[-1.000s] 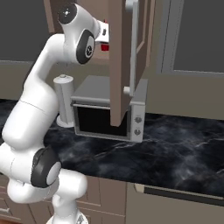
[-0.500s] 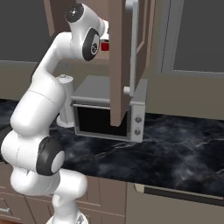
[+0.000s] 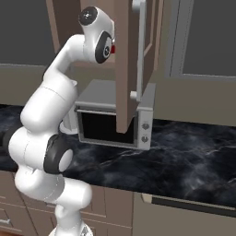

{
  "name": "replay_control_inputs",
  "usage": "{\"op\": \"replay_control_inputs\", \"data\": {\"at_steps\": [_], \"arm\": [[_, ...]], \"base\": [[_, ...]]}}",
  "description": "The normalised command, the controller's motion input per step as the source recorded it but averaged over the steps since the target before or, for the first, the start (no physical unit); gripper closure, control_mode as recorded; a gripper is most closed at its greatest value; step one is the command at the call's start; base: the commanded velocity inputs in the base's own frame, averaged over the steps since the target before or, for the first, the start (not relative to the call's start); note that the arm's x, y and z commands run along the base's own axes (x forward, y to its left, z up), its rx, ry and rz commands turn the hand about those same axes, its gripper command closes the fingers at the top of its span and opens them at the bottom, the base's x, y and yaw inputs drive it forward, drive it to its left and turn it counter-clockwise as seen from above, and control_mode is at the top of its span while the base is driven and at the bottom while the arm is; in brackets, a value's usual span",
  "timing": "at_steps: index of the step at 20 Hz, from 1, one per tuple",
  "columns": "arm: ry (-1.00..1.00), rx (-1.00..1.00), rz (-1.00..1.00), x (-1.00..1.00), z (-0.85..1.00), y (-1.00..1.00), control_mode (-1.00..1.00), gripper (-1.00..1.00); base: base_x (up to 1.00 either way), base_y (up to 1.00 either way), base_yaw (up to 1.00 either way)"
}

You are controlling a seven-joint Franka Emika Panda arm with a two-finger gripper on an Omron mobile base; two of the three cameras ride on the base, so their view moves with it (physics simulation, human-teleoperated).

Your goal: Move the mustard and ketchup from the cabinet to the dining counter.

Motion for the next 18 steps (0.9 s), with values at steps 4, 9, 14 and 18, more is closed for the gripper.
{"op": "replay_control_inputs", "data": {"at_steps": [4, 9, 14, 18], "arm": [[0.0, 0.0, 0.0, 0.37, -0.1, -0.05, -1.0, -1.0], [0.03, 0.0, 0.0, 0.4, -0.06, -0.08, -1.0, -1.0], [0.0, 0.0, 0.0, 0.35, 0.0, -0.08, -1.0, -1.0], [0.0, 0.0, 0.0, 0.3, 0.0, -0.03, -1.0, -1.0]], "base": [[0.0, 0.0, 0.0], [0.0, 0.0, 0.0], [0.0, 0.0, 0.0], [0.0, 0.0, 0.0]]}}
